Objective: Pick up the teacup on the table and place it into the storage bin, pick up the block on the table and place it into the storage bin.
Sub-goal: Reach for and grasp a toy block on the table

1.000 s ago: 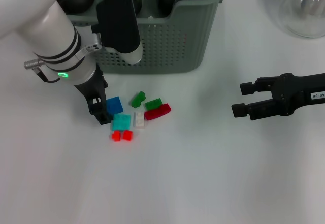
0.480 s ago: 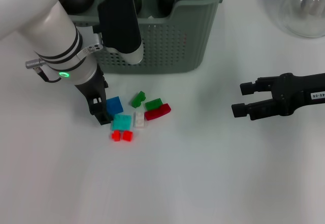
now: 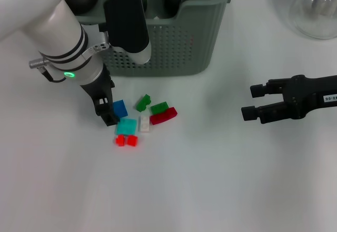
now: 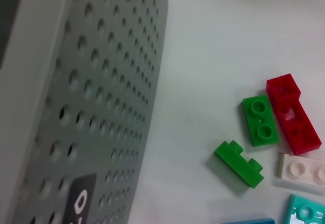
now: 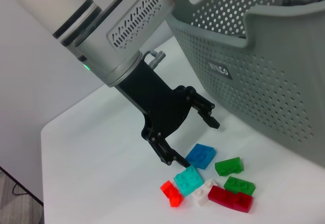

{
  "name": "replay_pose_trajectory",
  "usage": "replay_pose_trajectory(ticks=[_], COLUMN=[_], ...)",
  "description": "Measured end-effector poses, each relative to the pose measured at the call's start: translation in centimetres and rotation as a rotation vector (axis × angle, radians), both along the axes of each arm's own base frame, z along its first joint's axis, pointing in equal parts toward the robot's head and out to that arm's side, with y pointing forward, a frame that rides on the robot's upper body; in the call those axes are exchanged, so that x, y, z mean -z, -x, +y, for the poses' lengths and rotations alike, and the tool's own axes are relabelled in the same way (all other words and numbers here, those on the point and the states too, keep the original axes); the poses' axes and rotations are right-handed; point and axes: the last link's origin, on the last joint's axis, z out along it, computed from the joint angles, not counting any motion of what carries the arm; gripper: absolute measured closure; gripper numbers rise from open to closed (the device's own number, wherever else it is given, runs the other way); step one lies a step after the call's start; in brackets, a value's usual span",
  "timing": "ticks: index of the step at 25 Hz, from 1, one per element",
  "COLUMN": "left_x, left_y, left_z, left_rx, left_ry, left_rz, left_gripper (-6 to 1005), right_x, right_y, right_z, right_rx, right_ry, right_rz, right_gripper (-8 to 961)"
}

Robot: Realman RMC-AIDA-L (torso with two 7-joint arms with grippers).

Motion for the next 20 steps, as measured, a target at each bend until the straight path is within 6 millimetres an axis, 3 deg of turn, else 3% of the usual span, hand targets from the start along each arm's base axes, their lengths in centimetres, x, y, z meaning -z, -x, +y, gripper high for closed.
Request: replay_pose_trajectory(ticks=[20], left_x=[-0.14], left_y=[0.32], left_z=[-0.29], left_rx=[-0.006], left_ry=[0.021], left_rz=[0.014], left_gripper=[188], right_x=[-0.14], right_y=[-0.08], right_z=[0.14], right_rx=[0.003], right_ry=[-0.008], right_rz=[-0.002], right_gripper=[7])
